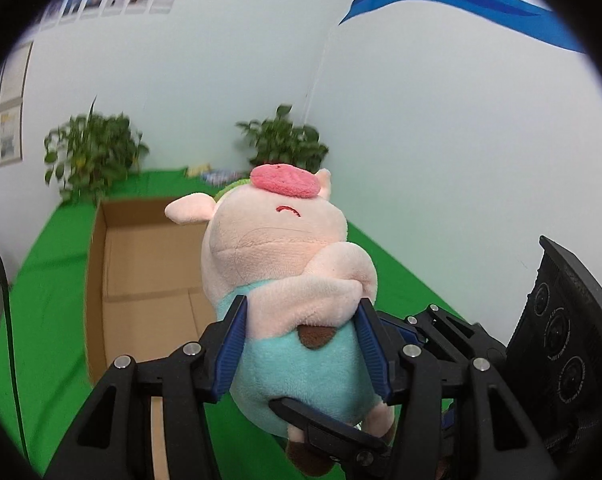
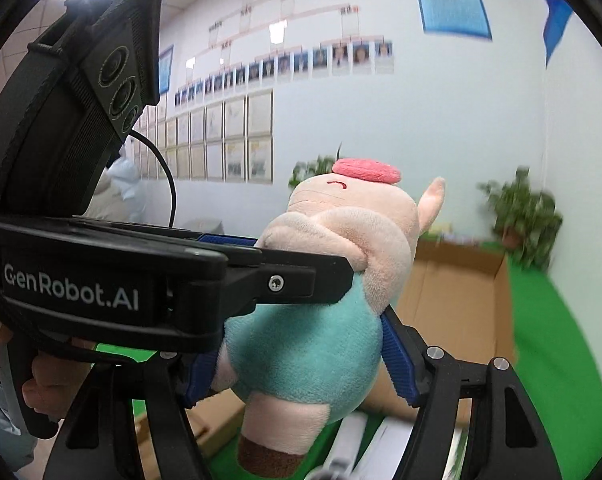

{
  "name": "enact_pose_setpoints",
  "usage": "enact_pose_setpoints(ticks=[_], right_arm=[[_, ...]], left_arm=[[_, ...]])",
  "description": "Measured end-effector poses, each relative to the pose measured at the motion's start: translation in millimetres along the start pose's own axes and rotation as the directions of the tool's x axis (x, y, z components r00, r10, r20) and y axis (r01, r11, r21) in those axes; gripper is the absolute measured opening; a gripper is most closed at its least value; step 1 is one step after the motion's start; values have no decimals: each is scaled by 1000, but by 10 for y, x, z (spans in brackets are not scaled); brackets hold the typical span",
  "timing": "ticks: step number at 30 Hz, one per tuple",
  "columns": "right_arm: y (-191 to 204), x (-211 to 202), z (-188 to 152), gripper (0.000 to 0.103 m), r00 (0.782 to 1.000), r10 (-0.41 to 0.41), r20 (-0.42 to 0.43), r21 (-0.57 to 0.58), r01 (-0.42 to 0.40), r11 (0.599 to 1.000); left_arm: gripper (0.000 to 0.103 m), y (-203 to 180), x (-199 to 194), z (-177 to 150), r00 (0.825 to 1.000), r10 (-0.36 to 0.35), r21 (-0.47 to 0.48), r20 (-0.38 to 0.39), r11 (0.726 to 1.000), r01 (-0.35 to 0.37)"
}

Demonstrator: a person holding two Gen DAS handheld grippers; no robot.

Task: Organize objects
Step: 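Lift the plush pig with the left tool and carry it over the box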

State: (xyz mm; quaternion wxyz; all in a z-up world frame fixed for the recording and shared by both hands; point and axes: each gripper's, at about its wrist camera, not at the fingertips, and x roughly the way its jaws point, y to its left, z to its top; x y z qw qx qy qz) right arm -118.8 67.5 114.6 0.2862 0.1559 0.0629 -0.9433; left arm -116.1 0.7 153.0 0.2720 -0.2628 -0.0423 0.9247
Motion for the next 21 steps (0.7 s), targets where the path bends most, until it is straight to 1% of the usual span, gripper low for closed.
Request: enact_pose_setpoints(ticks=[4,7,9,13,15,21], right_arm=[[-52,-9,388,68,998,-22,57,-25,24,999],[-36,47,636,68,997,-26,79,-35,29,999],[-25,100,788,68,996,-27,85,-36,30,999],[2,263,977,68,996,-21,86,-34,24,999],[90,344,1066,69,997,-18,81,-33,21,999],[132,879,1273,68,998,3,57,-21,-2,1000]], left_arm=[[51,-11,-89,386,999,-2,41,47,999,0],[51,44,-103,579,998,0,48,60,999,-3],[51,99,-127,651,998,0,48,65,999,-3],[51,281,-94,763,998,5,41,62,999,-8],[51,389,-81,785,998,8,33,62,999,-10],[51,727,33,816,999,24,10,46,1000,-25]])
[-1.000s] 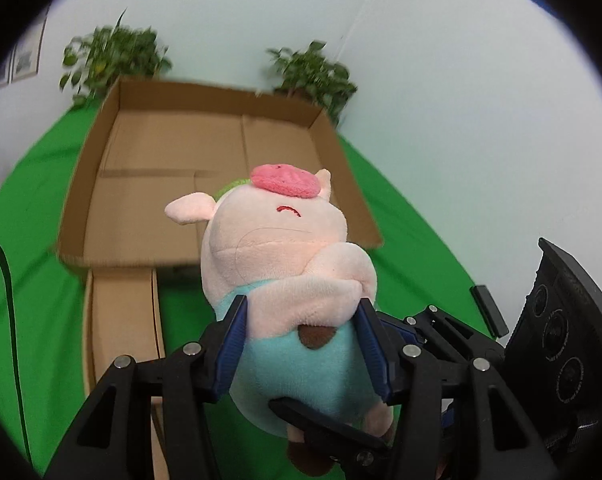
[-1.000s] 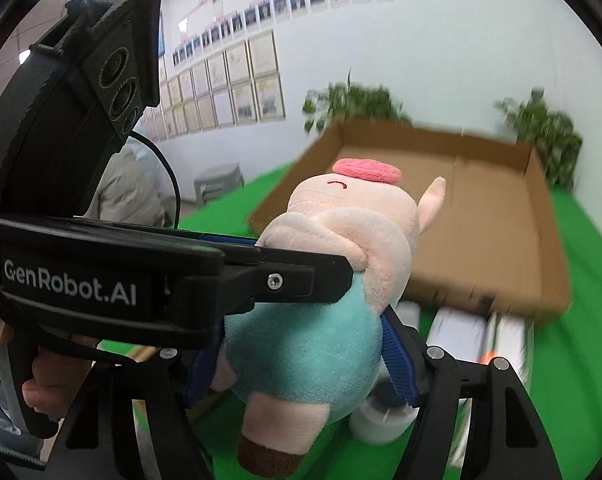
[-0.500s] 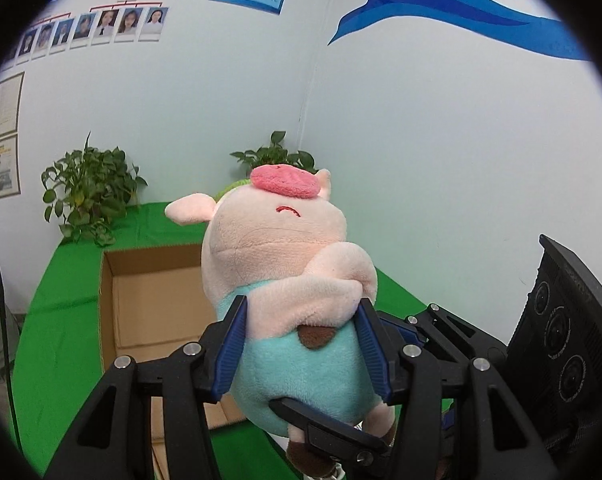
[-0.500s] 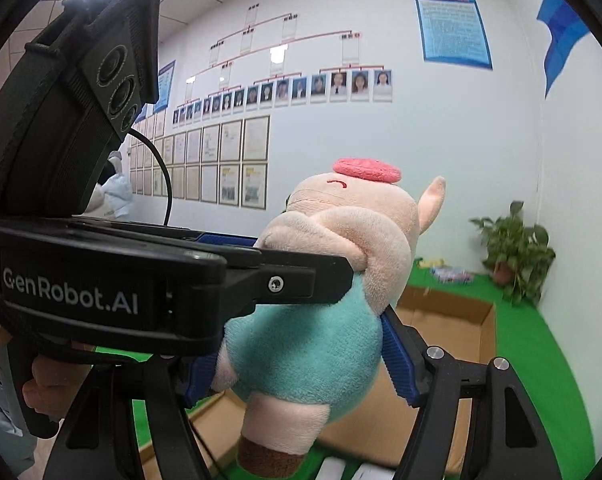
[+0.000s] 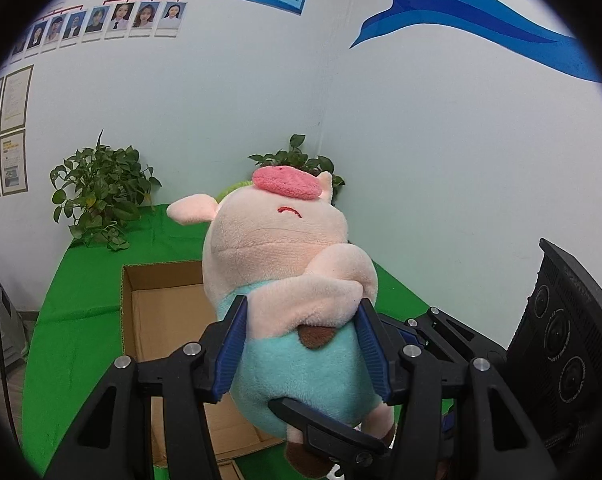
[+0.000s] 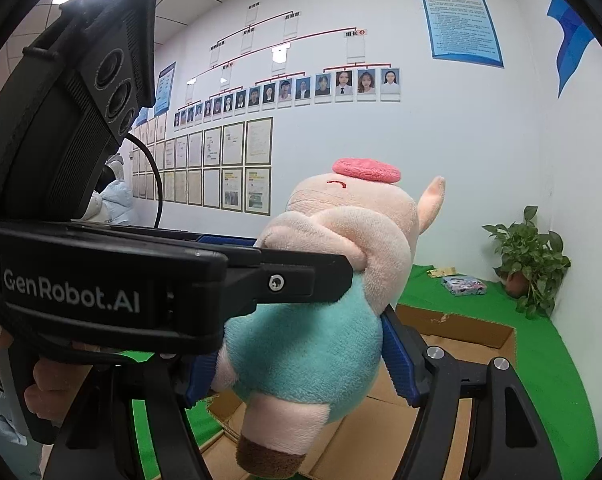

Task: Organize objects

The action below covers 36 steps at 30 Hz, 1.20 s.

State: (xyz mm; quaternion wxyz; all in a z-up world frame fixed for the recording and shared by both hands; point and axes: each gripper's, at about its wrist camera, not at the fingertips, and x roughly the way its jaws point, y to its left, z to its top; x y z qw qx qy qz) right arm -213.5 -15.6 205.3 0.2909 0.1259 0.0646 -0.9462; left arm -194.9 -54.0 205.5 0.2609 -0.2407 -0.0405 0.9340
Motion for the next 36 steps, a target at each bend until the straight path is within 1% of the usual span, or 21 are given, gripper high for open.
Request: enact_pose_setpoints(ticks=[2,7,13,16,20,26,30,32,33,36], right_arm=[[-7,249,40,68,1000,12,-11,11,-11,1000],[54,859,-62,69,998,50,-46,70,-47,996],[166,1651,-416,69,988,94,-125,128,-78,989],[201,2100,-601,69,977,124,-174,161,-96,982],[281,2571,-839,69,963,150,-226,197,-106,975],[368,3165,-1178,69,939,176,-297,259,-98,961],[370,3413,-1341,69,932,170,-320,255,-88,963],[386,3531,-1351,69,929,165,-332,245,-84,966],[330,3606,-1296,69,927,165,-336,242,-84,967],[320,3722,-1317,74,918,166,-359,238,-81,968]], left_arm=[[51,134,63,-7,1000,11,-9,-15,1000,-11],[52,522,279,-128,996,44,-24,-79,999,-46],[51,1025,554,-378,985,51,-87,-166,994,-66],[51,1243,669,-489,977,54,-121,-206,989,-80],[51,1528,900,-728,963,50,-157,-266,983,-94],[51,1738,1106,-1064,941,47,-203,-334,972,-121],[52,1838,1132,-1169,942,38,-232,-333,965,-121],[51,1873,1121,-1195,942,39,-242,-335,962,-126],[51,1879,1115,-1208,941,40,-245,-337,961,-128],[51,1894,1098,-1260,936,30,-255,-350,959,-126]])
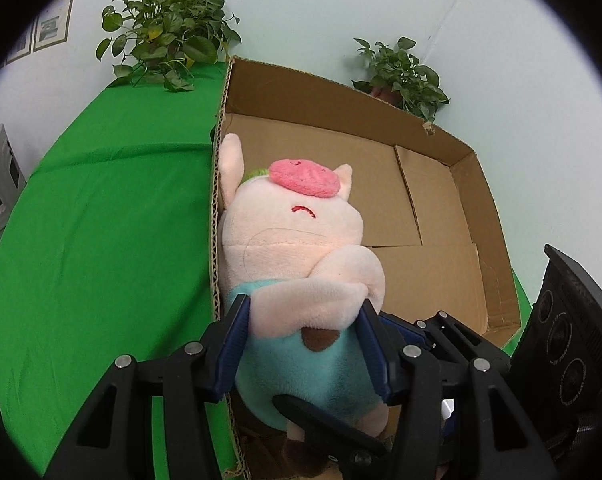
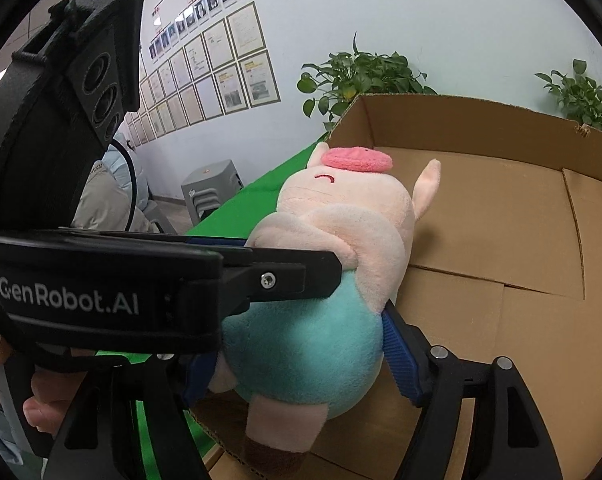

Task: Organize objects

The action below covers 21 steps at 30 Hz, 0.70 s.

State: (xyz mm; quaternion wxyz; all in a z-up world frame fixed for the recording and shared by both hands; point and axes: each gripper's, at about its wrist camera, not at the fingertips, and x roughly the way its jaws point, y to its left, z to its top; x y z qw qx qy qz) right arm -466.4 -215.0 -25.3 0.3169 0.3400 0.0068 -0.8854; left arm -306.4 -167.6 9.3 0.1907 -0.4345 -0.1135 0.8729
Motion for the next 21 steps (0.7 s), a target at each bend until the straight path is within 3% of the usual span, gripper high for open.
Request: enact_pose_setpoints(ticks=[6,11,17,21], right_arm=[[-27,149,74,81,996,19,-87,29,-17,999],[-189,69,72,81,982,148,-115,152,-130,980],[-236,289,-99,53,971,112,-213,150,-81,985],[-222,425,-161,48,972,118,-204,187,-79,979]], left_arm=[[52,102,-2,-104,1000,-11,-17,-23,1000,11],[52,112,-24,-148,1000,-3,-9,-30,1000,3],[52,77,26,-181,998,13,9,-56,1000,-12],[51,85,-12,-227,998,16,21,-54,1000,-15]])
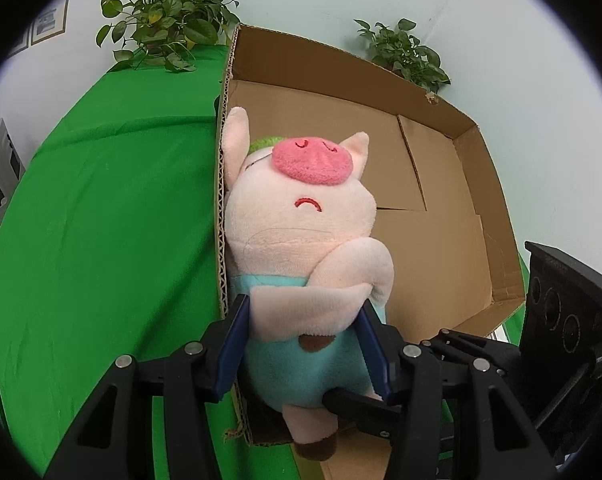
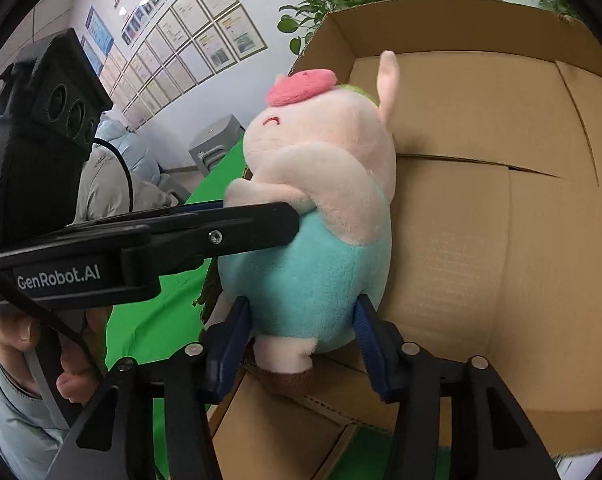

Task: Organize objects

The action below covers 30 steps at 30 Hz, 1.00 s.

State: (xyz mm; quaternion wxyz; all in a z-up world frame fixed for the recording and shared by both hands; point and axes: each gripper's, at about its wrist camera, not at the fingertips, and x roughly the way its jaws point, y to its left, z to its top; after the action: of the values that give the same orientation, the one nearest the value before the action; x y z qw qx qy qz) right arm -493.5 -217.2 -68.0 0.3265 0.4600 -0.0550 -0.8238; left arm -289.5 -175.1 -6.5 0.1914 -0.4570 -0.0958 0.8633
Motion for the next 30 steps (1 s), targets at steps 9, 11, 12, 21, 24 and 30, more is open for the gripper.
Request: enact_pose_setpoints(ticks=[9,11,12,21,24,30], right_arm=[[53,223,41,45,998,-36,46,64,33,997],[32,257,61,47,999,-28,35,66,25,997],[34,271,67,49,999,-24,34,68,22,997],[-32,-109,-53,103,992,-74,98,62,69,996],[-19,-466,-238,103,979,-137,151,20,136,991],[-5,-1346,-974,103,953,-211,215,9,215,977]], left_arm=[[51,52,36,53,1000,15,-4,22,1000,-15],[51,78,42,61,1000,15,-9,14,1000,-15],[53,81,35,63,1000,19,-8,12,1000,-19],[56,72,-262,-51,998,34,-5,59,999,-34],[57,23,-424,-139,992,62,24,109,998,-65],[60,46,-295,-383,994,69,10,80,998,-70]])
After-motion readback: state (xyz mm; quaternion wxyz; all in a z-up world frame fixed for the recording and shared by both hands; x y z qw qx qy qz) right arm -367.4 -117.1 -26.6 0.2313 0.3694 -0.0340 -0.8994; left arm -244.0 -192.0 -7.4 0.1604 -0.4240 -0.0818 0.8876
